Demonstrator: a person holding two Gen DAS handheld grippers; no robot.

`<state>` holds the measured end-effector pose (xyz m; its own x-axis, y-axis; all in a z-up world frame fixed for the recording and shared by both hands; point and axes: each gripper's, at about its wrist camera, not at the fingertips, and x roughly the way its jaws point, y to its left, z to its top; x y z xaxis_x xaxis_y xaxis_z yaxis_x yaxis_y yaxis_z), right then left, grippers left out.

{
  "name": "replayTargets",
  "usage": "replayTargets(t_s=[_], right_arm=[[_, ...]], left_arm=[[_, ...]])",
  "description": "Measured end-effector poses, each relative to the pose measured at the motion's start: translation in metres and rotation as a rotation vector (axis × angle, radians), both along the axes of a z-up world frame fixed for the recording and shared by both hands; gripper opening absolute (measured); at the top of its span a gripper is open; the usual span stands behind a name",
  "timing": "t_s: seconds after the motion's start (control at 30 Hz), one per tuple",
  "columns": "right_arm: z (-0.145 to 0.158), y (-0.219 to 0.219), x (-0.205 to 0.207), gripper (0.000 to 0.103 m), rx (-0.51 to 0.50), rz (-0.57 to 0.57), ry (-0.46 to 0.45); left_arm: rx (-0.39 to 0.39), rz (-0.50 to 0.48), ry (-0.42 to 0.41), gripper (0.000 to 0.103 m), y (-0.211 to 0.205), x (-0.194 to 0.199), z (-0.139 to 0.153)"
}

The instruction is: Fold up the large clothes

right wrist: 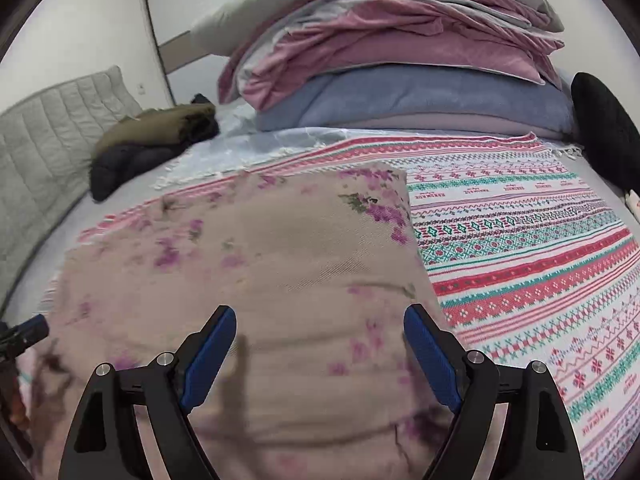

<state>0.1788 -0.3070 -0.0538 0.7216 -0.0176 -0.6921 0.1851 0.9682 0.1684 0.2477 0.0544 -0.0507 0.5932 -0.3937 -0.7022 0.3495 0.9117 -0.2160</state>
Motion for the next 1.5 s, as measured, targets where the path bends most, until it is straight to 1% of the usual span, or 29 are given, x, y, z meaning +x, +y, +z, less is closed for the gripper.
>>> replayTargets(t_s=[0.1, 0.17, 0.3, 0.43, 0.53, 0.6, 0.7, 0.8, 0.87, 0.97, 1.03, 1.2, 1.23, 1.27, 1.37, 1.5], right_arm=[[0.023, -0.006, -0.026, 0.087, 0.03, 0.039, 0.01], [0.042, -0.015, -0.052, 0.089, 0.048, 0.041, -0.003], [0.068, -0.025, -0.092, 0.091, 0.053, 0.043, -0.009], [0.081, -0.03, -0.135, 0.091, 0.048, 0.068, 0.009], [0.083, -0.033, -0.167, 0.092, 0.061, 0.101, 0.02], [0.08, -0.035, -0.189, 0.092, 0.076, 0.114, 0.022], [0.072, -0.038, -0.219, 0.092, 0.095, 0.123, 0.031], [0.06, -0.042, -0.239, 0.092, 0.122, 0.127, 0.054], [0.051, -0.046, -0.251, 0.092, 0.138, 0.127, 0.071], [0.038, -0.052, -0.266, 0.092, 0.137, 0.119, 0.095], [0.028, -0.056, -0.275, 0.092, 0.143, 0.11, 0.102], [-0.004, -0.065, -0.29, 0.092, 0.177, 0.082, 0.16], [-0.01, -0.067, -0.292, 0.092, 0.18, 0.077, 0.172], [-0.015, -0.068, -0.293, 0.092, 0.182, 0.073, 0.181], [-0.03, -0.071, -0.294, 0.092, 0.198, 0.063, 0.213], [-0.044, -0.075, -0.295, 0.092, 0.225, 0.053, 0.244]], left_arm=[[-0.011, 0.013, 0.049, 0.09, 0.015, -0.025, 0.018], [-0.015, 0.035, 0.076, 0.093, 0.029, -0.047, 0.03], [-0.046, 0.04, 0.113, 0.096, 0.052, -0.083, 0.04], [-0.053, 0.063, 0.147, 0.096, 0.077, -0.119, 0.042], [-0.013, 0.067, 0.124, 0.096, 0.095, -0.149, 0.041], [0.008, 0.058, 0.117, 0.096, 0.102, -0.161, 0.039], [0.017, 0.051, 0.137, 0.096, 0.116, -0.18, 0.031], [-0.003, 0.033, 0.16, 0.096, 0.128, -0.196, 0.02], [-0.018, 0.046, 0.162, 0.096, 0.134, -0.204, 0.012], [-0.04, 0.052, 0.154, 0.096, 0.142, -0.216, 0.0], [-0.052, 0.042, 0.164, 0.096, 0.145, -0.221, -0.009], [-0.041, -0.003, 0.231, 0.096, 0.143, -0.225, -0.037], [-0.04, -0.011, 0.266, 0.096, 0.142, -0.224, -0.044], [-0.048, -0.016, 0.297, 0.096, 0.143, -0.221, -0.048], [-0.117, -0.02, 0.383, 0.096, 0.147, -0.216, -0.061], [-0.159, -0.019, 0.448, 0.096, 0.149, -0.214, -0.071]])
